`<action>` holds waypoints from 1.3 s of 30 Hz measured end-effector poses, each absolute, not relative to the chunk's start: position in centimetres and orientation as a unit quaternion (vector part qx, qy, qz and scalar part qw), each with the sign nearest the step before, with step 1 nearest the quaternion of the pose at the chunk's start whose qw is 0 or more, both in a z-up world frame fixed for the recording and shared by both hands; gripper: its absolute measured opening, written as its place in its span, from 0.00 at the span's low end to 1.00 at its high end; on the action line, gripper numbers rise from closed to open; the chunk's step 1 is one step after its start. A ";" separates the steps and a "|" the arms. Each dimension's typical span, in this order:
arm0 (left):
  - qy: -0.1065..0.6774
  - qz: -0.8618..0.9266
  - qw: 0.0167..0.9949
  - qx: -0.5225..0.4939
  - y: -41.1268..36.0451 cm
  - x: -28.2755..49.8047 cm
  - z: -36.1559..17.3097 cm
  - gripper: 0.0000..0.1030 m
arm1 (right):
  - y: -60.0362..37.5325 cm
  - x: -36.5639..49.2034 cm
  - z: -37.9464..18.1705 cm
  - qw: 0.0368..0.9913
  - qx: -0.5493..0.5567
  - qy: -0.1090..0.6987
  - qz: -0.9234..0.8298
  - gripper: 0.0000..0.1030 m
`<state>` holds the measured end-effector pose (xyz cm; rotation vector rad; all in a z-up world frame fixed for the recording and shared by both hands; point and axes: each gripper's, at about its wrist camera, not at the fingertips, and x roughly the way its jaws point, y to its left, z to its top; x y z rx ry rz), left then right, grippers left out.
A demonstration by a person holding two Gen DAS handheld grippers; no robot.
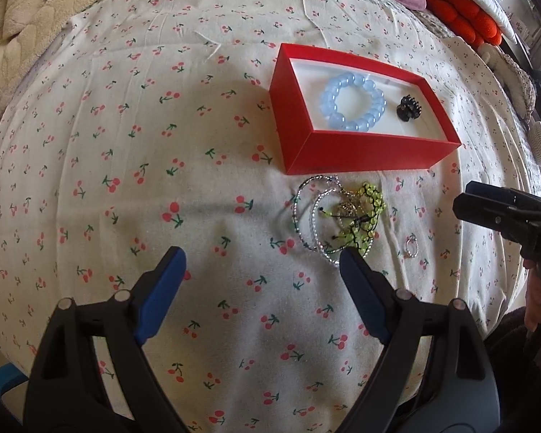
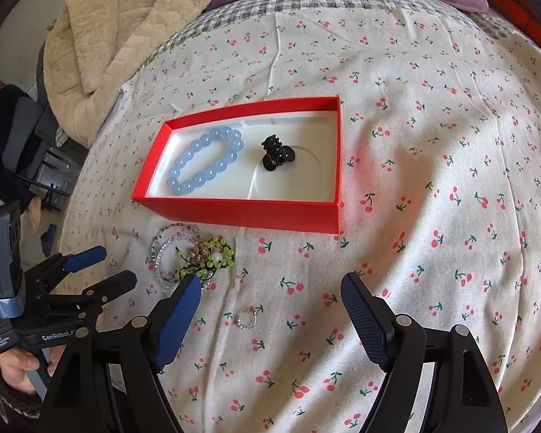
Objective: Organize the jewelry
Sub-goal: 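Grasp the green beaded ornament with the right gripper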
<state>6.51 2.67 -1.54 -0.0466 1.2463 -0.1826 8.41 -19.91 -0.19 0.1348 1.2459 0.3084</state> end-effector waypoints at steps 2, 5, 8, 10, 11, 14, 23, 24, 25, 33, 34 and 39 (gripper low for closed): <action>0.586 -0.088 0.805 -0.018 2.6 6.5 -1.9 0.84 | -19.3 8.5 -0.7 0.796 0.057 0.586 0.142 0.79; 0.587 -0.097 0.804 -0.007 2.3 6.4 -2.1 0.82 | -18.2 8.8 -1.3 0.792 0.044 0.591 0.145 0.79; 0.584 -0.103 0.805 0.010 1.8 6.4 -2.2 0.75 | -17.2 9.1 -1.8 0.791 0.034 0.592 0.150 0.73; 0.585 -0.105 0.804 0.018 1.8 6.5 -2.3 0.67 | -16.7 9.4 -2.2 0.789 0.031 0.594 0.152 0.62; 0.586 -0.106 0.803 0.019 1.8 6.6 -2.4 0.65 | -16.5 9.6 -2.4 0.787 0.031 0.597 0.154 0.55; 0.588 -0.109 0.801 0.022 1.9 6.6 -2.5 0.61 | -15.8 10.0 -3.0 0.781 0.030 0.603 0.160 0.42; 0.586 -0.114 0.802 0.032 1.7 6.8 -2.5 0.58 | -13.3 10.9 -3.6 0.776 0.033 0.602 0.185 0.33; 0.586 -0.114 0.801 0.033 1.6 6.8 -2.6 0.58 | -13.0 11.0 -3.8 0.775 0.031 0.604 0.185 0.33; 0.587 -0.114 0.801 0.034 1.6 6.8 -2.6 0.58 | -12.7 11.2 -4.0 0.774 0.027 0.605 0.183 0.30; 0.585 -0.115 0.802 0.031 1.8 6.8 -2.5 0.58 | -12.4 11.4 -4.4 0.776 0.019 0.603 0.185 0.11; 0.585 -0.115 0.803 0.030 1.9 6.7 -2.5 0.58 | -12.4 11.4 -4.2 0.777 0.019 0.601 0.186 0.11; 0.584 -0.119 0.803 0.029 1.7 6.7 -2.4 0.52 | -13.1 10.9 -2.8 0.783 0.025 0.590 0.196 0.11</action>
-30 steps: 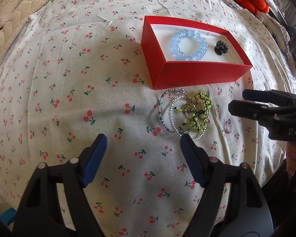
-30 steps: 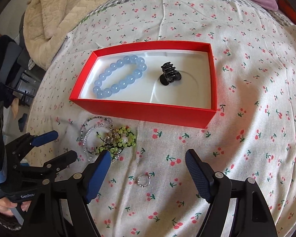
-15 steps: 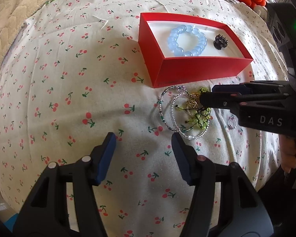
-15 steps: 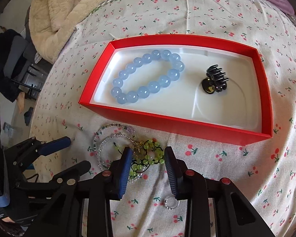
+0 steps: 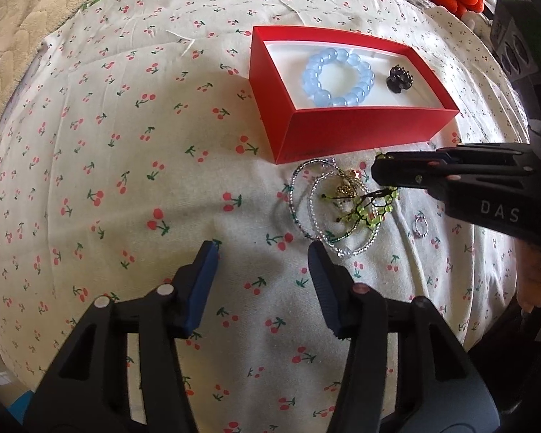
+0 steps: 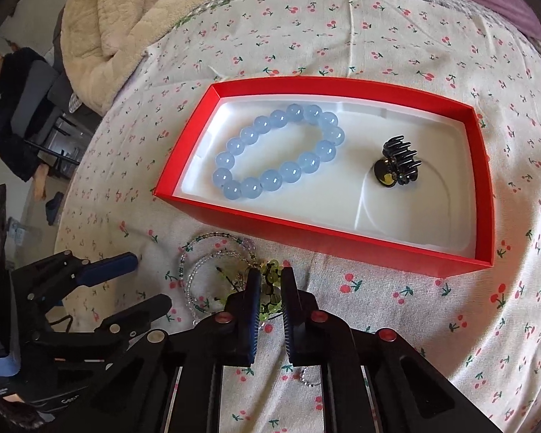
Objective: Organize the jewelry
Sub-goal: 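Grasp the green beaded ornament with the right gripper, then grasp the silver beaded bracelet with the left gripper while the right holds the green ornament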
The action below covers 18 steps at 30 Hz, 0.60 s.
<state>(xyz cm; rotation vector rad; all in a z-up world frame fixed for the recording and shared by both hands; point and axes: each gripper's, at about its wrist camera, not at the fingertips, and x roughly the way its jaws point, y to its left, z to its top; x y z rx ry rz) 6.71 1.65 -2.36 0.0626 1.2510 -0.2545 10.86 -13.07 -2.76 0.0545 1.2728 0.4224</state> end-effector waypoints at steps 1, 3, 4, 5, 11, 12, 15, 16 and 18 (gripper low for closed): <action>0.584 -0.119 0.803 0.030 1.6 6.7 -2.3 0.51 | -13.3 10.7 -2.5 0.784 0.027 0.588 0.197 0.11; 0.583 -0.119 0.803 0.030 1.5 6.7 -2.3 0.50 | -14.0 10.4 -1.9 0.787 0.032 0.583 0.198 0.11; 0.583 -0.119 0.803 0.030 1.5 6.7 -2.3 0.49 | -14.3 10.3 -1.6 0.788 0.035 0.582 0.199 0.11; 0.583 -0.119 0.803 0.030 1.5 6.7 -2.3 0.49 | -14.7 10.2 -1.4 0.789 0.039 0.580 0.199 0.11; 0.580 -0.124 0.805 0.027 1.1 6.9 -2.1 0.45 | -17.2 9.6 -0.4 0.793 0.044 0.580 0.182 0.11; 0.579 -0.127 0.805 0.025 1.0 6.9 -2.0 0.43 | -17.6 9.6 -0.4 0.792 0.042 0.583 0.177 0.11; 0.575 -0.136 0.806 0.013 0.8 7.1 -1.8 0.39 | -18.7 9.5 -0.9 0.789 0.035 0.593 0.159 0.11; 0.573 -0.140 0.807 0.009 0.8 7.1 -1.7 0.37 | -19.2 9.4 -1.2 0.789 0.033 0.595 0.151 0.12; 0.567 -0.152 0.810 0.000 0.7 7.2 -1.5 0.33 | -19.9 9.6 -1.7 0.783 0.042 0.603 0.144 0.18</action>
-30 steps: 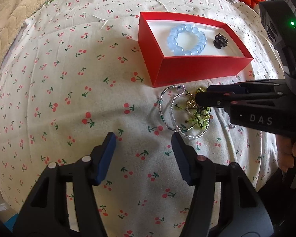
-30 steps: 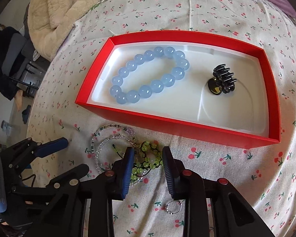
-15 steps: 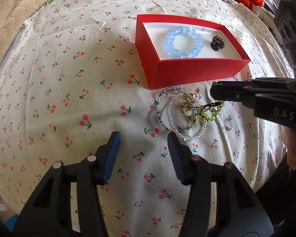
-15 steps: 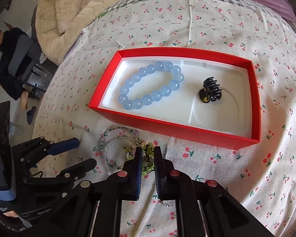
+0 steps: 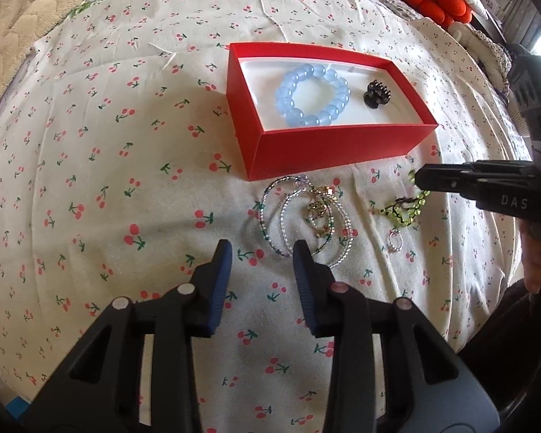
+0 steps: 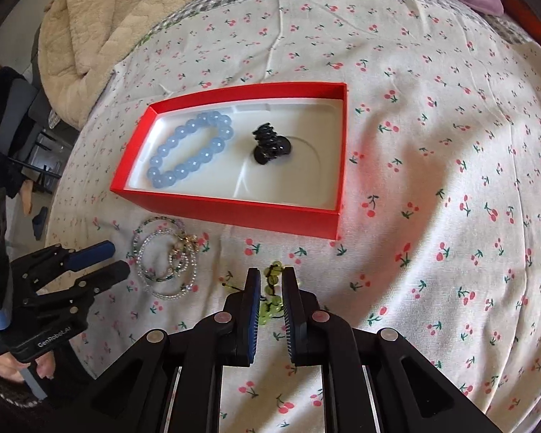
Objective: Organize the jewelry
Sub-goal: 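Grasp the silver beaded bracelet with the left gripper while the right holds the green ornament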
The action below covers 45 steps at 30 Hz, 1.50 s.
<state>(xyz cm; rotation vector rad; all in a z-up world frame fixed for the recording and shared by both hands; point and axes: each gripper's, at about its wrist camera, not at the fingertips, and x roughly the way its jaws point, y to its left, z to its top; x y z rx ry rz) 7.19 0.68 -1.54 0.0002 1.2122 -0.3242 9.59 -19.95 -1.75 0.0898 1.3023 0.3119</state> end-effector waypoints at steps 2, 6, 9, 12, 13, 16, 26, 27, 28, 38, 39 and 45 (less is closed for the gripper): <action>0.558 -0.169 0.812 -0.006 0.4 7.3 -1.2 0.31 | -20.6 9.9 -2.1 0.775 0.062 0.612 0.148 0.19; 0.550 -0.199 0.811 -0.004 -0.4 7.4 -1.0 0.27 | -21.3 9.9 -2.1 0.774 0.065 0.613 0.147 0.33; 0.552 -0.206 0.808 0.011 -1.4 7.5 -1.5 0.26 | -21.5 9.7 -2.0 0.777 0.068 0.608 0.148 0.59; 0.560 -0.197 0.804 0.028 -1.8 7.8 -2.4 0.26 | -21.4 9.6 -1.8 0.778 0.067 0.605 0.155 0.59; 0.565 -0.193 0.802 0.032 -1.9 8.0 -2.8 0.24 | -21.4 9.7 -1.9 0.778 0.067 0.605 0.156 0.59; 0.571 -0.186 0.798 0.040 -2.1 8.3 -3.7 0.21 | -21.4 9.7 -2.3 0.774 0.065 0.611 0.153 0.59; 0.572 -0.173 0.798 0.076 -2.9 8.7 -4.5 0.21 | -21.2 10.1 -3.3 0.771 0.050 0.619 0.144 0.59; 0.571 -0.172 0.799 0.077 -2.9 8.8 -4.6 0.21 | -21.1 10.1 -3.5 0.769 0.048 0.620 0.143 0.59; 0.571 -0.171 0.799 0.078 -3.0 8.8 -4.6 0.21 | -21.1 10.1 -3.7 0.769 0.046 0.622 0.142 0.59; 0.565 -0.154 0.806 0.086 -3.9 8.4 -4.8 0.05 | -19.7 10.0 -4.7 0.772 0.005 0.621 0.138 0.26; 0.564 -0.154 0.807 0.084 -3.9 8.3 -4.8 0.05 | -19.6 9.9 -4.8 0.770 0.003 0.622 0.141 0.18; 0.557 -0.167 0.811 0.062 -3.3 8.0 -3.7 0.05 | -19.5 9.7 -4.2 0.772 0.004 0.617 0.152 0.11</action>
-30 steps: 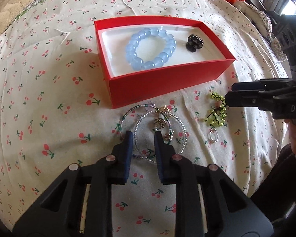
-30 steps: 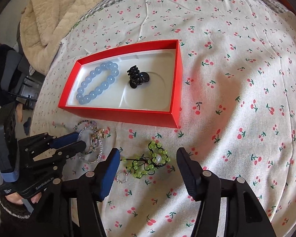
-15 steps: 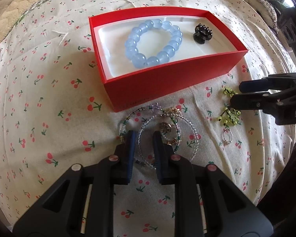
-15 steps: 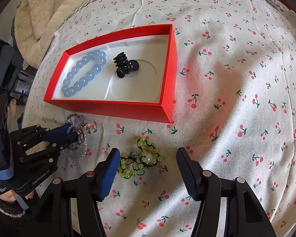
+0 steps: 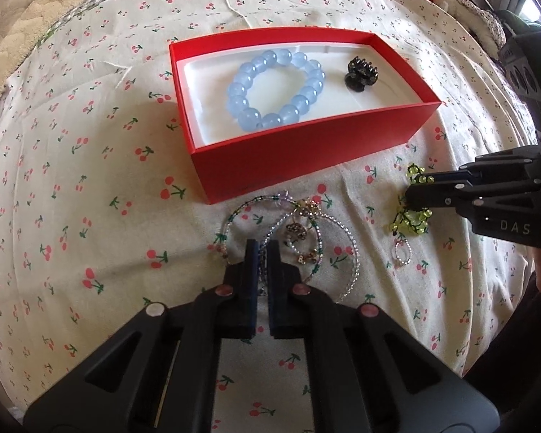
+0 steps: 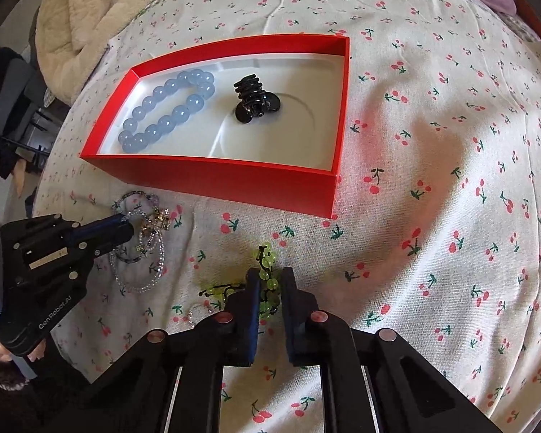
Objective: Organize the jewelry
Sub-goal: 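Grasp the silver beaded bracelet with the left gripper while the right holds the green ornament, then lower the green ornament and silver bracelet into the red box while both grippers open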
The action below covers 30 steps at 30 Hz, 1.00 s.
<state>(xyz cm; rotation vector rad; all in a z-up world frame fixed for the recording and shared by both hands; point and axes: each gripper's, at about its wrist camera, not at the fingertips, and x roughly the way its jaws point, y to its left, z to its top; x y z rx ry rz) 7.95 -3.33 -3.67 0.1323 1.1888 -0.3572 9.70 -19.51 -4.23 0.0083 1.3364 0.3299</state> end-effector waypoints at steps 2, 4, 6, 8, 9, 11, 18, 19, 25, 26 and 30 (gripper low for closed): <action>0.548 -0.172 0.816 0.056 -3.5 7.7 -3.0 0.05 | -19.5 9.5 -3.7 0.777 0.002 0.610 0.154 0.11; 0.541 -0.177 0.821 0.049 -3.3 7.7 -2.3 0.05 | -19.4 9.4 -3.3 0.780 0.003 0.605 0.157 0.11; 0.534 -0.182 0.825 0.041 -3.0 7.6 -1.6 0.05 | -19.5 9.1 -2.9 0.784 0.006 0.600 0.160 0.11; 0.526 -0.187 0.829 0.035 -3.0 7.6 -0.8 0.05 | -19.6 9.0 -2.4 0.787 0.011 0.595 0.162 0.11; 0.522 -0.190 0.831 0.032 -3.0 7.5 -0.4 0.05 | -19.5 8.9 -2.1 0.789 0.014 0.592 0.163 0.11; 0.514 -0.195 0.835 0.028 -3.0 7.4 0.3 0.05 | -19.7 8.9 -1.6 0.793 0.019 0.586 0.165 0.11; 0.490 -0.210 0.846 0.010 -3.2 7.0 2.6 0.05 | -20.9 8.7 0.4 0.804 0.040 0.567 0.171 0.11; 0.488 -0.212 0.847 0.008 -3.4 7.1 2.8 0.05 | -21.0 8.7 0.8 0.806 0.046 0.564 0.174 0.11; 0.467 -0.222 0.856 -0.008 -3.7 7.3 4.7 0.05 | -21.4 9.1 2.5 0.815 0.073 0.546 0.180 0.11; 0.465 -0.222 0.857 -0.010 -3.7 7.3 4.9 0.05 | -21.5 9.2 2.6 0.815 0.076 0.545 0.180 0.11; 0.455 -0.222 0.862 -0.020 -3.8 7.8 5.7 0.05 | -21.8 9.6 3.4 0.820 0.087 0.536 0.181 0.11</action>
